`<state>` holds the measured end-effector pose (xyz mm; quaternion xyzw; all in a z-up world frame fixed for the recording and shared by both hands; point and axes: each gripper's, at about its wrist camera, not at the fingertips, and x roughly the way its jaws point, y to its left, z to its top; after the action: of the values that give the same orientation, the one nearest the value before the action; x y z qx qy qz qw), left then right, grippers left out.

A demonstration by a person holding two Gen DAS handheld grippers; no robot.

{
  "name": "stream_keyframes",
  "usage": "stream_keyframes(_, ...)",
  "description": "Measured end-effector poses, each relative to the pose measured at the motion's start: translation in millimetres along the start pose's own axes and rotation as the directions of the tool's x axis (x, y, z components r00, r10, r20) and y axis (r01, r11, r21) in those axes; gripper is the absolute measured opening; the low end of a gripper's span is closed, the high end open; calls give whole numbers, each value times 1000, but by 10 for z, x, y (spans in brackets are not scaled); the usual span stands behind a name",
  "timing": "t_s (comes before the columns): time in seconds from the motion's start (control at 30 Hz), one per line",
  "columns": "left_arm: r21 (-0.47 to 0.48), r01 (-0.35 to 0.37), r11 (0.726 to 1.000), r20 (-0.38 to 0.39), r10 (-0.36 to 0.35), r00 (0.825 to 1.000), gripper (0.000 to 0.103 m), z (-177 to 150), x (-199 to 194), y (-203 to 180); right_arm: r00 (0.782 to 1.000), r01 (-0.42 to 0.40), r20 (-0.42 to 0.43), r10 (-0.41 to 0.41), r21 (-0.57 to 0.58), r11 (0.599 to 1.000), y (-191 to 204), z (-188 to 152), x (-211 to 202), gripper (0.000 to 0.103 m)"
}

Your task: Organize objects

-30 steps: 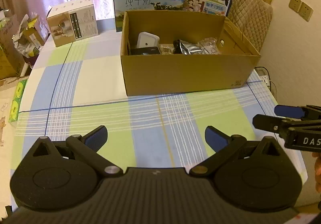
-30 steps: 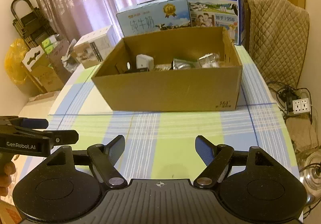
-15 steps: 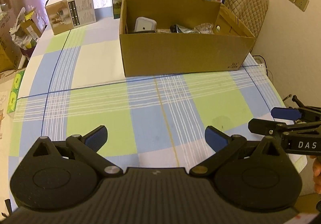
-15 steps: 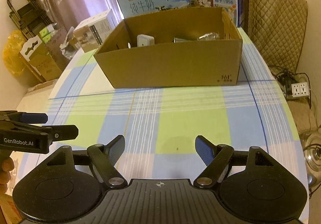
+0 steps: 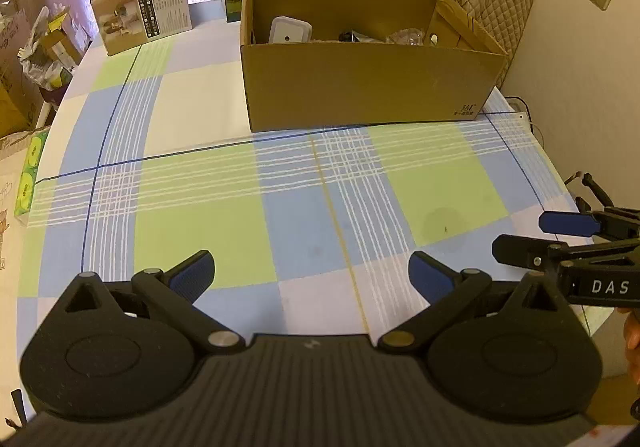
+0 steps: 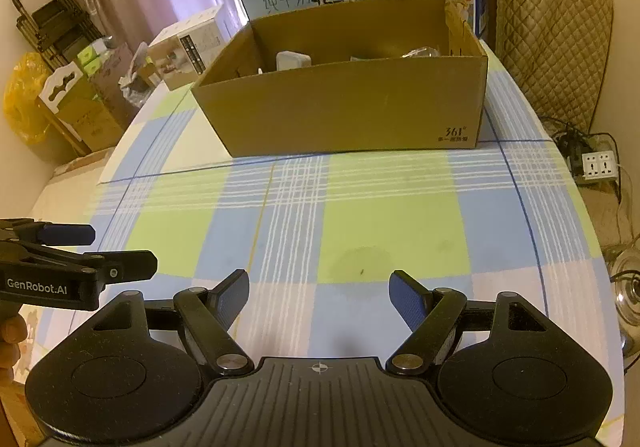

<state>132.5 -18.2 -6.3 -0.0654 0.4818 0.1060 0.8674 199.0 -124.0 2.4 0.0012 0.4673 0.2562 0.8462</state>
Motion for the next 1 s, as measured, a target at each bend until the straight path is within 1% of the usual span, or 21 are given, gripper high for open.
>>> stream_keyframes(0.43, 11, 4, 1000, -12, -4, 1000, 102, -26, 30, 31, 1000, 6, -14, -6, 19, 1000, 19, -44, 19, 74)
stream_keyframes(1.0, 20, 6, 1000, -20, -6, 1000, 102, 34, 121, -19, 1000, 10, -18, -10, 30, 999, -23, -11, 49, 74)
